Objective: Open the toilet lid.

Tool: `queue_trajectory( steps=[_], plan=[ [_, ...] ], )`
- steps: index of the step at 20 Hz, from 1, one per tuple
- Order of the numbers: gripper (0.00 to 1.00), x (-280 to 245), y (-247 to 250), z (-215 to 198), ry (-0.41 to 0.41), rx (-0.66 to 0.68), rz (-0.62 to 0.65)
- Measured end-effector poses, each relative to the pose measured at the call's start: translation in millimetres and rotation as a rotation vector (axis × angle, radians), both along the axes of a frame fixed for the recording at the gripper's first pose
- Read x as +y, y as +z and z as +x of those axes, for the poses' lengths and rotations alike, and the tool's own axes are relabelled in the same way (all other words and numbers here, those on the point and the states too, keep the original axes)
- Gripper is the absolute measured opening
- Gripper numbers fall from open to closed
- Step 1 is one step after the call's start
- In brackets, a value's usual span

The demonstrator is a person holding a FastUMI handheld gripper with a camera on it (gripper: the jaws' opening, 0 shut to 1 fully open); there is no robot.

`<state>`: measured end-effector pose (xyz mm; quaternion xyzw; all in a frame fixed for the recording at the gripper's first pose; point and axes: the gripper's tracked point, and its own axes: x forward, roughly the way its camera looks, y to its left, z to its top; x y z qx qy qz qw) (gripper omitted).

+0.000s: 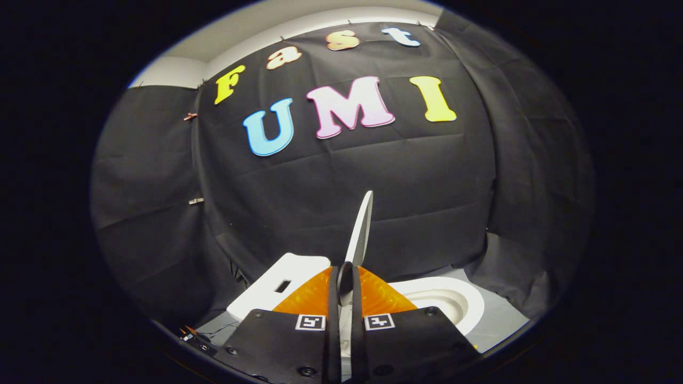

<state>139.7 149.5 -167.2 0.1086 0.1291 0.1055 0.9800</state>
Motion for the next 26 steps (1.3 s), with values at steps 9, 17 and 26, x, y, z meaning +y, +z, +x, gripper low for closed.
queue_trajectory(
  steps=[9, 17, 26],
  plan=[
    [0.12, 85, 10, 0, 0.098, -0.032, -0.080],
    [0.12, 135, 7, -2, 0.156, -0.042, -0.150],
    [0.12, 169, 1, -5, 0.212, -0.039, -0.172]
  ],
)
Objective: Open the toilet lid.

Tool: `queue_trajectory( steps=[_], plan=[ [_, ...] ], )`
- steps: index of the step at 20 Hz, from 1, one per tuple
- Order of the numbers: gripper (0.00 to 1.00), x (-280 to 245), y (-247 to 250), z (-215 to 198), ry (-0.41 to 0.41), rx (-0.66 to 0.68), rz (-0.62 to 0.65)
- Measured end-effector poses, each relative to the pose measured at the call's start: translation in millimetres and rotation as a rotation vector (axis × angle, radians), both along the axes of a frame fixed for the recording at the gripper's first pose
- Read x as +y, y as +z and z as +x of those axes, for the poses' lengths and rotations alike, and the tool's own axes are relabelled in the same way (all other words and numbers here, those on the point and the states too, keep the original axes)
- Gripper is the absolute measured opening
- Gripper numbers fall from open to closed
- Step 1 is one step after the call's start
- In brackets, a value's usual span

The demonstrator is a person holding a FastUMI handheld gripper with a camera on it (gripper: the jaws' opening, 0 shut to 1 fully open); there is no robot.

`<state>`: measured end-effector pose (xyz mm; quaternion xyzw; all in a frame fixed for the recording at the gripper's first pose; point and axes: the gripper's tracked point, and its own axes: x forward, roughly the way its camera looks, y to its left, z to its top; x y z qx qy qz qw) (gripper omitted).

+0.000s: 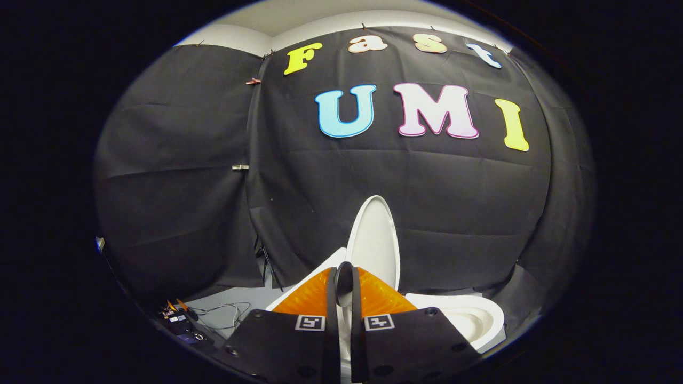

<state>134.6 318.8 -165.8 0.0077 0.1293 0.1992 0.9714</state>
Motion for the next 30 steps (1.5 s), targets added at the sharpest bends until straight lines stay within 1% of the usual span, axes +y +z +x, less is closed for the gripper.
queue_trajectory(
  steps=[4, 5, 6, 7, 8, 10, 12, 17, 21, 26, 30],
  plan=[
    [0.12, 2, -1, 0, 0.000, 0.000, -0.016],
    [0.12, 8, 1, 0, 0.023, 0.004, -0.006],
    [0.19, 8, -1, -3, 0.038, 0.019, 0.005],
    [0.31, 1, 0, -4, 0.034, 0.026, 0.020],
    [0.38, -5, 4, -5, 0.022, 0.027, 0.035],
    [0.68, -19, 16, -9, -0.005, 0.006, 0.059],
    [0.99, -29, 25, -12, -0.015, -0.007, 0.065],
    [0.99, -67, 61, -31, -0.033, -0.029, 0.089],
    [0.99, -110, 94, -57, -0.060, -0.081, 0.048],
    [0.99, -171, 143, -84, -0.142, -0.156, 0.052],
    [0.99, -210, 181, -107, -0.184, -0.224, 0.045]
  ],
)
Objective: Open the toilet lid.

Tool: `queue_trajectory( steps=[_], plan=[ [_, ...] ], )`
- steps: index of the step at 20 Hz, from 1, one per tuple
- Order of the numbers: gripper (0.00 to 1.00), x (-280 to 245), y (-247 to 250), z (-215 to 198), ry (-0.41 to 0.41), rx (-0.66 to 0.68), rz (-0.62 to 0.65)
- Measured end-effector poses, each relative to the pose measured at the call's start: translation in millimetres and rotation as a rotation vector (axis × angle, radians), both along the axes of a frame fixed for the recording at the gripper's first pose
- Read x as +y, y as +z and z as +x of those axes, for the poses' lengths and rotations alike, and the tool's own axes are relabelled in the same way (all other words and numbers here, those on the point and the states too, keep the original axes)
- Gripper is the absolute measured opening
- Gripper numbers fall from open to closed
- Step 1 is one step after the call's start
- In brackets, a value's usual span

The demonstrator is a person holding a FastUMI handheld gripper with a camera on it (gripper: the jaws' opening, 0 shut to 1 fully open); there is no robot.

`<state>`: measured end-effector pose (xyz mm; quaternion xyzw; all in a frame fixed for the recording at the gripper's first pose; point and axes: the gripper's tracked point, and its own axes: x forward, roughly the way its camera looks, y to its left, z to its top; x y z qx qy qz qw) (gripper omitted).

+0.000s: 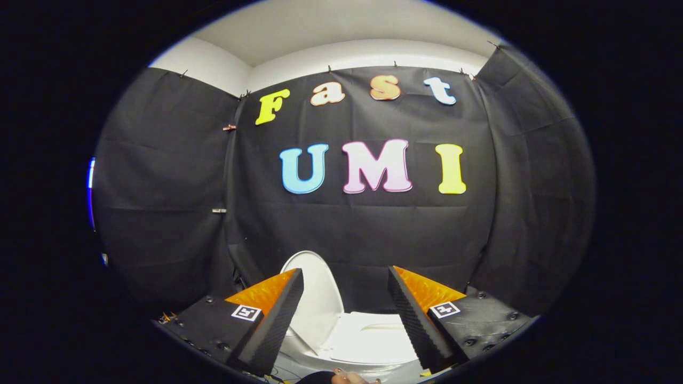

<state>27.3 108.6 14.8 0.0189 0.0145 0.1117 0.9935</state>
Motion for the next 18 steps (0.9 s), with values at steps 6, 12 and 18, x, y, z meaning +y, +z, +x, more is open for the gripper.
queue_trajectory(
  steps=[6, 12, 18],
  plan=[
    [0.98, -48, 23, -26, -0.085, -0.065, -0.007],
    [0.98, -58, 29, -34, -0.093, -0.076, 0.013],
    [0.99, -64, 29, -34, -0.102, -0.083, 0.017]
  ],
)
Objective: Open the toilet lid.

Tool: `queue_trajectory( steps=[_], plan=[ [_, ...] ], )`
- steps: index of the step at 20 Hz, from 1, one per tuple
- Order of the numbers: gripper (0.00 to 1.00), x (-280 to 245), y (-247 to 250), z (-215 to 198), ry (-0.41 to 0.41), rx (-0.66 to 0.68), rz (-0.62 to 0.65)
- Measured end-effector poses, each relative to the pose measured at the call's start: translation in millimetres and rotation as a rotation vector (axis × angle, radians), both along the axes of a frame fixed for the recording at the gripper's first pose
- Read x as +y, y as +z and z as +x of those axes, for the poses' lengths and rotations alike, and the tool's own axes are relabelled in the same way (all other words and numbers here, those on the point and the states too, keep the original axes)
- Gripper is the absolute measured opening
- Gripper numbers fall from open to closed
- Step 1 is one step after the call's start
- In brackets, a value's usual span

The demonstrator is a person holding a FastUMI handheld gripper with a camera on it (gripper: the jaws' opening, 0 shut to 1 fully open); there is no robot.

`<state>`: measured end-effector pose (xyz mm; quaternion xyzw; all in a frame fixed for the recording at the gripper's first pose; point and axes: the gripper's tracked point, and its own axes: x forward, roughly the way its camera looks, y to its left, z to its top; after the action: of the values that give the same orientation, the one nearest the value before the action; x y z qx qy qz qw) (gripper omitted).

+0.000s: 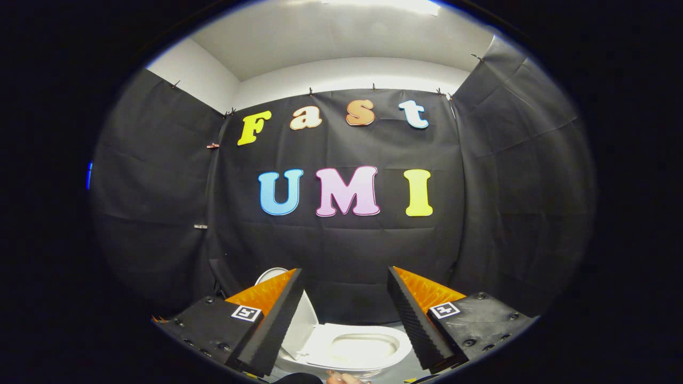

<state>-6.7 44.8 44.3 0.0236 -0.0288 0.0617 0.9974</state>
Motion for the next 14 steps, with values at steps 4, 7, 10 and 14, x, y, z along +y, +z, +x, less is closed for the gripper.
queue_trajectory(
  steps=[4, 7, 10, 14],
  plan=[
    [0.99, -4.0, 2.4, -2.3, -0.010, -0.005, 0.013],
    [0.98, -5.1, -0.1, -2.3, -0.013, 0.001, 0.012],
    [0.99, -5.0, -0.7, -2.6, -0.011, 0.005, 0.007],
    [0.98, -5.2, -1.1, -2.5, -0.009, 0.006, 0.013]
  ],
)
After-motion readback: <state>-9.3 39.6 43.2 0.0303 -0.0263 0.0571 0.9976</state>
